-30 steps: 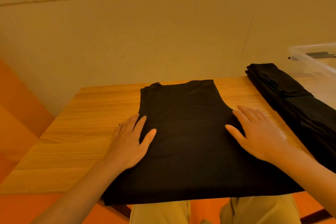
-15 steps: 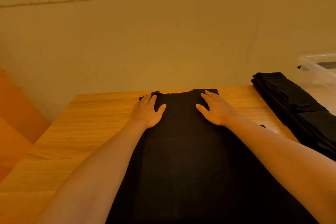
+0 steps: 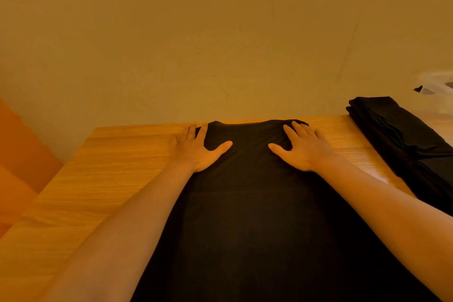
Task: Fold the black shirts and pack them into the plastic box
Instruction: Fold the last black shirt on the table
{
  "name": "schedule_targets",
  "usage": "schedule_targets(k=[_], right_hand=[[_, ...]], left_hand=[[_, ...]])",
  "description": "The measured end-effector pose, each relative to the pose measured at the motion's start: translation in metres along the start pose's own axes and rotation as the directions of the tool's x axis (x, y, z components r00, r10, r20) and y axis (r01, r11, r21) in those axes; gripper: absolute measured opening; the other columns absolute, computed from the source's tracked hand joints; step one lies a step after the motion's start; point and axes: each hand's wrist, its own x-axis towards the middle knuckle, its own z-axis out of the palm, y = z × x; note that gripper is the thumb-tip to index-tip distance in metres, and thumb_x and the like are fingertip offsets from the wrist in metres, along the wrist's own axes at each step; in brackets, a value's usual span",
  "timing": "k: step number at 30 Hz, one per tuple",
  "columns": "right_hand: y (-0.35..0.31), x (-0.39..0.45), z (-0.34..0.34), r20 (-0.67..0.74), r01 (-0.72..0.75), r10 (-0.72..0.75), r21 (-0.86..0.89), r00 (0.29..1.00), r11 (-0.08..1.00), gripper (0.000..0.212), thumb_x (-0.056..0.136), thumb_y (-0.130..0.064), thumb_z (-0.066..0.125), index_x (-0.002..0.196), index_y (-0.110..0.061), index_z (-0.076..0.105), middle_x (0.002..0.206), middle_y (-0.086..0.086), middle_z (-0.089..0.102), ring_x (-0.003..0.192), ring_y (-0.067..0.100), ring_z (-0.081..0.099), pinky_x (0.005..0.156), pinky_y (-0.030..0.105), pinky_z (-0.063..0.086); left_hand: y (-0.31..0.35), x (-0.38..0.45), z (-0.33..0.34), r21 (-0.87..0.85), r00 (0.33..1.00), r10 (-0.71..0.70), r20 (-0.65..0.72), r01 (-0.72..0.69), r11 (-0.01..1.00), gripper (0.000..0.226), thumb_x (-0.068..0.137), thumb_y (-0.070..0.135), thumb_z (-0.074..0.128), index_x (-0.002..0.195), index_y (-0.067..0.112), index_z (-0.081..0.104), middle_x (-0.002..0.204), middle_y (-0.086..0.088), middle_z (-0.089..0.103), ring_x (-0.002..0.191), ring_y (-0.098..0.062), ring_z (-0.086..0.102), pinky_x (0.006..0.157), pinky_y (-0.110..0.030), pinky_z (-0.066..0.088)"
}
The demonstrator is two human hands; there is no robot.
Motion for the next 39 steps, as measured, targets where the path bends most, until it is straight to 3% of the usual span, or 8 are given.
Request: schedule_targets(k=[4,7,12,16,24,30,34,39], right_hand=[[0.002,0.003,0.000,-0.058,0.050,-0.047,0.051,0.997,0.997,0.082,0.086,-0.075,0.012,0.153,-0.027,0.012,0.161,0.001,0.007,0.148,0.021,0.001,0.120,0.043,-0.001],[0.004,0.006,0.004,-0.014,0.044,-0.043,0.090,0.999,0.995,0.080,0.087,-0.074,0.012,0.153,-0.027,0.011,0.161,0.000,0.003,0.147,0.018,-0.003,0.119,0.042,-0.003],[0.006,0.007,0.003,-0.010,0.049,-0.048,0.098,0.999,0.994,0.078,0.090,-0.072,0.016,0.153,-0.027,0.011,0.161,0.000,0.003,0.147,0.018,-0.003,0.119,0.042,-0.002],[0.010,-0.004,-0.004,-0.041,0.078,-0.072,0.163,0.997,0.984,0.072,0.094,-0.065,0.020,0.152,-0.023,0.017,0.160,0.000,0.008,0.147,0.017,0.001,0.119,0.039,0.001],[0.027,-0.065,-0.029,-0.033,0.263,-0.261,0.077,0.965,0.962,0.061,0.095,-0.058,0.031,0.150,-0.029,0.025,0.158,-0.007,0.019,0.145,0.014,0.015,0.116,0.031,0.015],[0.051,-0.101,-0.039,0.027,0.156,-0.161,0.139,0.987,0.978,0.040,0.099,-0.037,0.045,0.137,-0.024,0.046,0.141,-0.003,0.047,0.124,0.015,0.047,0.101,0.029,0.039],[0.075,-0.113,-0.040,0.170,0.038,-0.043,0.032,0.985,0.999,0.040,0.096,-0.013,0.047,0.135,-0.018,0.045,0.136,0.002,0.045,0.118,0.020,0.048,0.099,0.031,0.043],[0.085,-0.127,-0.044,0.144,-0.008,0.007,0.010,0.990,1.000,0.040,0.092,-0.022,0.058,0.131,-0.015,0.050,0.125,0.004,0.053,0.108,0.018,0.054,0.093,0.029,0.047]], left_hand=[[-0.001,-0.005,0.000,-0.001,0.977,0.058,-0.204,-0.059,0.998,0.082,0.088,0.074,0.008,0.152,0.026,0.024,0.160,-0.002,0.019,0.148,-0.019,0.013,0.118,-0.047,0.006],[-0.001,-0.002,0.001,0.032,0.982,0.064,-0.176,-0.059,0.998,0.070,0.095,0.064,0.013,0.146,0.023,0.038,0.155,-0.002,0.032,0.143,-0.019,0.026,0.118,-0.045,0.011],[-0.001,0.002,0.001,0.035,0.999,0.002,-0.034,0.000,0.999,0.075,0.093,0.068,0.018,0.153,0.023,0.019,0.161,-0.002,0.014,0.147,-0.023,0.013,0.118,-0.047,0.012],[-0.003,-0.003,-0.001,-0.004,0.998,0.005,-0.060,-0.005,1.000,0.070,0.096,0.063,0.014,0.153,0.023,0.018,0.161,-0.003,0.014,0.148,-0.021,0.012,0.119,-0.046,0.010],[-0.029,-0.065,-0.025,-0.071,0.961,0.262,-0.087,-0.269,0.961,0.057,0.099,0.053,0.023,0.151,0.029,0.026,0.159,0.008,0.019,0.146,-0.009,0.014,0.117,-0.032,0.008],[-0.055,-0.124,-0.030,0.017,0.992,0.090,-0.094,-0.089,0.996,0.041,0.099,0.044,0.041,0.136,0.030,0.049,0.149,0.008,0.039,0.137,-0.013,0.035,0.113,-0.035,0.025],[-0.076,-0.145,-0.033,0.099,0.994,0.050,-0.098,-0.041,0.994,0.033,0.099,0.038,0.046,0.131,0.032,0.051,0.135,0.012,0.049,0.124,-0.009,0.045,0.104,-0.031,0.031],[-0.080,-0.155,-0.040,0.086,0.995,0.013,-0.103,-0.004,0.996,0.027,0.095,0.037,0.055,0.121,0.031,0.057,0.123,0.010,0.055,0.116,-0.011,0.050,0.099,-0.032,0.031]])
